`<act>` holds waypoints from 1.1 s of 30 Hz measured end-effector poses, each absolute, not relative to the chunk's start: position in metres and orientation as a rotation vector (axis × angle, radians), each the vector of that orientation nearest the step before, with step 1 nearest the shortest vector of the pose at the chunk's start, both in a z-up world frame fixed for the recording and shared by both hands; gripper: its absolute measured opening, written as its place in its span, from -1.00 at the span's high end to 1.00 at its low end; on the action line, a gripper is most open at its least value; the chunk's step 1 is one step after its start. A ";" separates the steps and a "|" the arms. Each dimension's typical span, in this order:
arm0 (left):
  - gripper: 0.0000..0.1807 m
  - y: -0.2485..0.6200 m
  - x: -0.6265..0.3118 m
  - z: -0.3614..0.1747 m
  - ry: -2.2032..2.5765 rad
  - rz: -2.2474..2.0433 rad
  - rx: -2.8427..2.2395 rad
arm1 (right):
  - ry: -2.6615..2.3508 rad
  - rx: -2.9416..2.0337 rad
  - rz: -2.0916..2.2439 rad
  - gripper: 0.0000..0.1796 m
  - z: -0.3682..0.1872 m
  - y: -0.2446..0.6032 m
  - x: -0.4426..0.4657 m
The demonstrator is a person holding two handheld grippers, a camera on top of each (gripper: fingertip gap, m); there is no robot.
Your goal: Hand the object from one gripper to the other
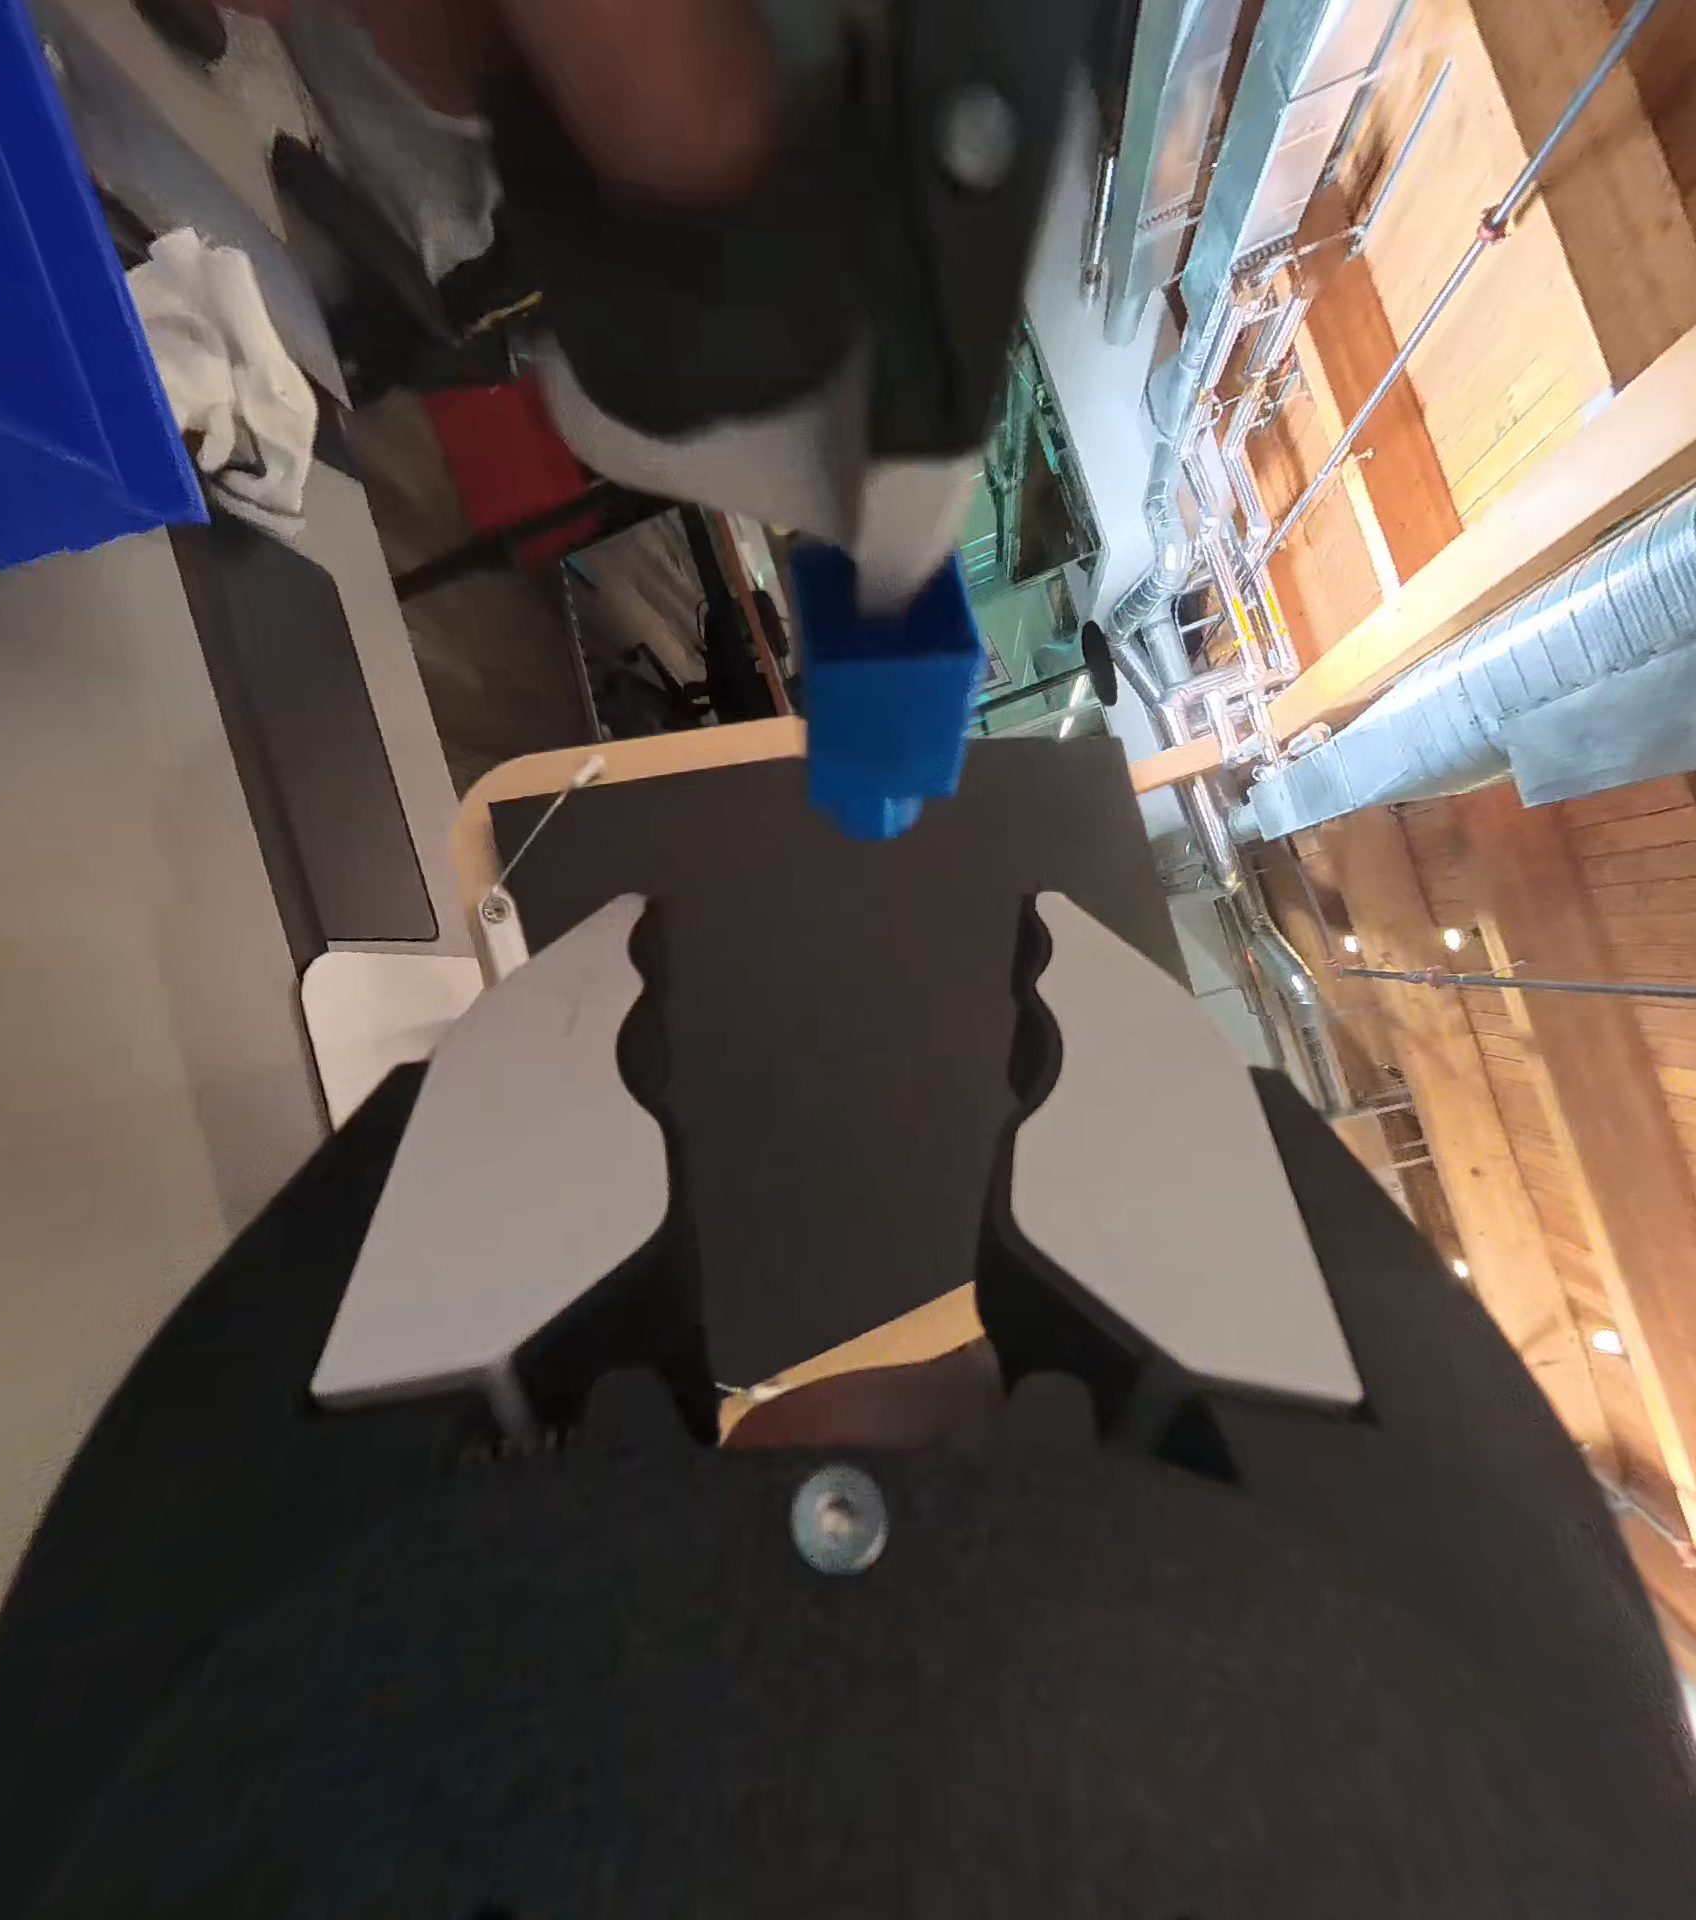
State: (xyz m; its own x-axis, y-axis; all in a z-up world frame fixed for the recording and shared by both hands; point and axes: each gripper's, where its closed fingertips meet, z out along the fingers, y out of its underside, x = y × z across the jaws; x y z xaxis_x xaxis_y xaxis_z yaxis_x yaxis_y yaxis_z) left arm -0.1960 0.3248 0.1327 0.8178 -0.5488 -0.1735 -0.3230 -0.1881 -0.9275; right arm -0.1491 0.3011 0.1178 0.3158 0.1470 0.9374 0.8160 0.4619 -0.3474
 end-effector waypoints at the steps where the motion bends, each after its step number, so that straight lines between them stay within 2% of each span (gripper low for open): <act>1: 0.99 0.325 -0.193 0.131 0.683 -0.214 -1.794 | -1.199 -1.013 -0.567 0.31 0.115 0.302 -0.155; 5: 0.99 0.323 -0.182 0.125 0.727 -0.173 -1.803 | -1.219 -0.913 -0.608 0.45 0.115 0.294 -0.172; 10: 0.99 0.323 -0.179 0.118 0.754 -0.159 -1.830 | -1.257 -0.875 -0.684 0.54 0.107 0.295 -0.179; 12: 0.99 0.320 -0.177 0.117 0.765 -0.167 -1.833 | -1.249 -0.877 -0.736 0.62 0.104 0.302 -0.177; 15: 0.98 0.320 -0.177 0.110 0.777 -0.126 -1.869 | -1.220 -0.837 -0.849 0.87 0.108 0.307 -0.174; 18: 0.97 0.321 -0.173 0.107 0.769 -0.079 -1.877 | -1.242 -0.897 -0.911 0.96 0.101 0.317 -0.169; 24: 0.96 0.321 -0.170 0.107 0.762 -0.081 -1.853 | -1.240 -0.941 -0.859 0.98 0.104 0.321 -0.162; 28: 0.60 0.313 -0.177 0.118 0.746 -0.238 -1.831 | -1.250 -0.916 -0.700 0.97 0.111 0.315 -0.154; 30: 0.58 0.302 -0.174 0.128 0.783 -0.419 -1.780 | -1.197 -0.942 -0.534 0.97 0.122 0.310 -0.147; 33: 0.45 0.288 -0.178 0.154 0.804 -0.709 -1.636 | -1.144 -0.937 -0.130 0.97 0.140 0.290 -0.144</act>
State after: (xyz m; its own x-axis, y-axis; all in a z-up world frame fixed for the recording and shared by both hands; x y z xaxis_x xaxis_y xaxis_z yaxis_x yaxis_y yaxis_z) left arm -0.1781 0.2882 0.1538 0.5867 -0.8090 0.0359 -0.1374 -0.1431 -0.9801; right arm -0.1437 0.2898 0.1404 0.4502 0.3575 0.8182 0.5319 0.6287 -0.5674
